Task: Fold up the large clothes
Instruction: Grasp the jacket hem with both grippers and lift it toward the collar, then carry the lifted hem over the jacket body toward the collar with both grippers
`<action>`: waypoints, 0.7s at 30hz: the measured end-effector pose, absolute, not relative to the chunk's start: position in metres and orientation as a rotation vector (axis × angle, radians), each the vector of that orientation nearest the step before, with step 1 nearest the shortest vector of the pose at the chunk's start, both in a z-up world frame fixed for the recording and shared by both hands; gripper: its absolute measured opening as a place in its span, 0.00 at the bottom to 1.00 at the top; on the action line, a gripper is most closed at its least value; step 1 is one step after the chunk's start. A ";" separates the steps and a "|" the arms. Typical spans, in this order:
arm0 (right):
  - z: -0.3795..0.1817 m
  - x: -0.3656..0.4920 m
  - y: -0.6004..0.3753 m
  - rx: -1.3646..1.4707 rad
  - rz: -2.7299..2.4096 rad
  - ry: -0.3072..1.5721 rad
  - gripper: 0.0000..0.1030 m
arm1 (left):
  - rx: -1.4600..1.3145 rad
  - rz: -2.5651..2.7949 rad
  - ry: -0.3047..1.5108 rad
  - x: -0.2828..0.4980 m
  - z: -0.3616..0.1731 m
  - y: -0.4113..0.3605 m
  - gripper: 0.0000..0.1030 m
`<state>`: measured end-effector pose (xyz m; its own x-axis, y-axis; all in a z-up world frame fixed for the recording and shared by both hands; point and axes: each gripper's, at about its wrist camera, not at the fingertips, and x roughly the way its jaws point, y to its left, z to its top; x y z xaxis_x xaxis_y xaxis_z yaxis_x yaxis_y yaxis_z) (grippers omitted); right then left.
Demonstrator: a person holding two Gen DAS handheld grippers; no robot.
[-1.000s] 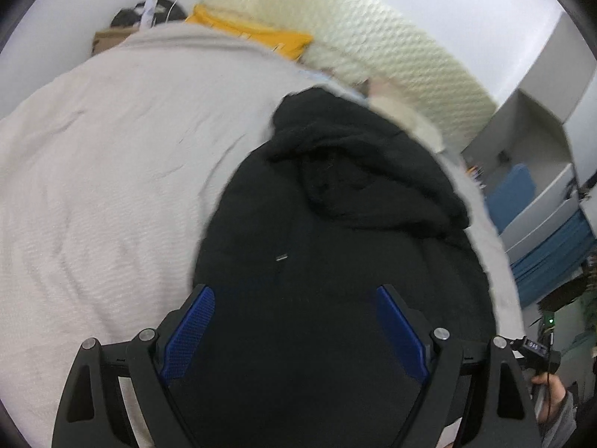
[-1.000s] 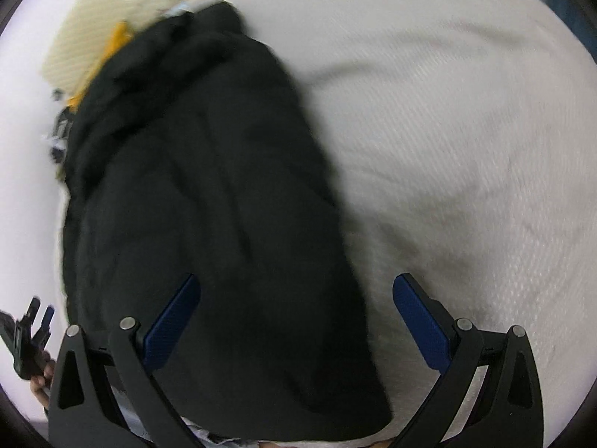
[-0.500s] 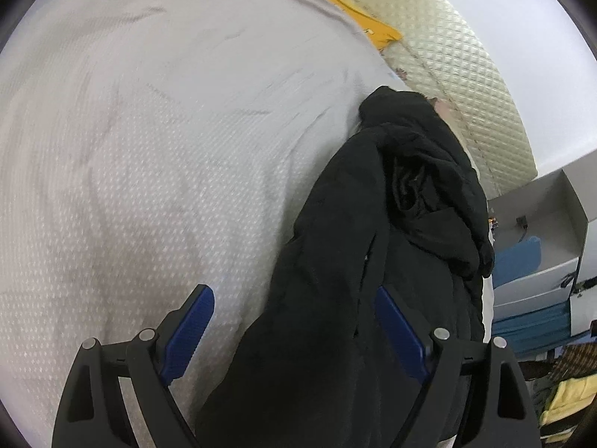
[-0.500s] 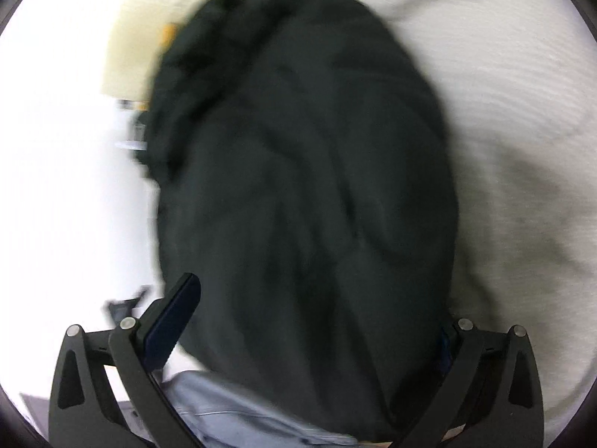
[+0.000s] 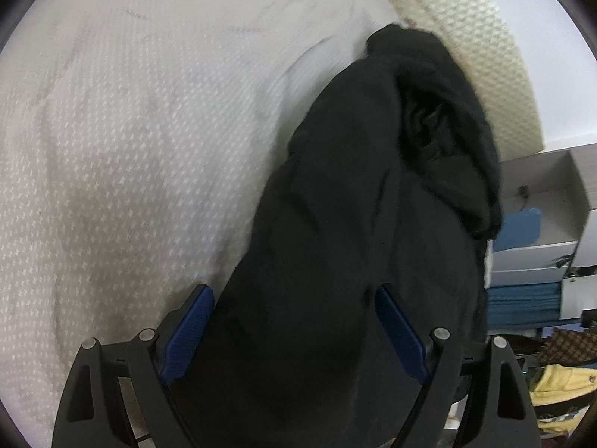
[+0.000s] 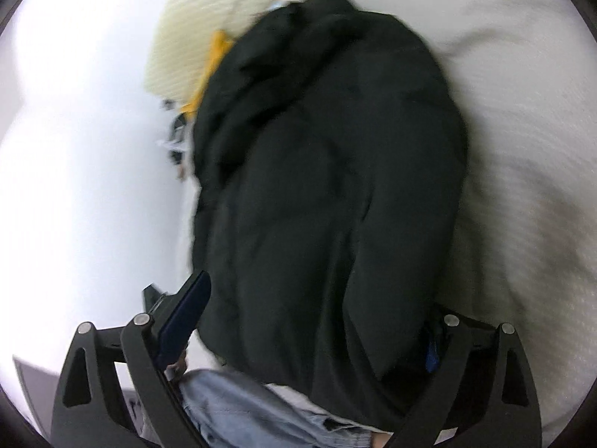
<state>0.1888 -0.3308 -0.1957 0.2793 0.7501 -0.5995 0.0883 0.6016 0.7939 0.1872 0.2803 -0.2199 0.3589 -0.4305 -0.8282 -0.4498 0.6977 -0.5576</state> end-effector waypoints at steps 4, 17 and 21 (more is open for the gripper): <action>-0.210 0.193 -0.340 0.848 0.386 1.277 0.92 | -0.788 0.045 1.275 0.192 -0.219 0.270 0.85; -0.233 0.200 -0.324 0.852 0.387 1.397 0.94 | -0.706 -0.106 1.317 0.199 -0.228 0.237 0.82; -0.221 0.201 -0.309 0.804 0.486 1.359 0.89 | -0.734 -0.182 1.307 0.201 -0.227 0.226 0.70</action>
<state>0.2005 -0.3087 -0.2212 0.1753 0.7256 -0.6654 0.1394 0.6507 0.7464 0.2007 0.2260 -0.2266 0.2823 -0.5156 -0.8090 -0.2751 0.7644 -0.5831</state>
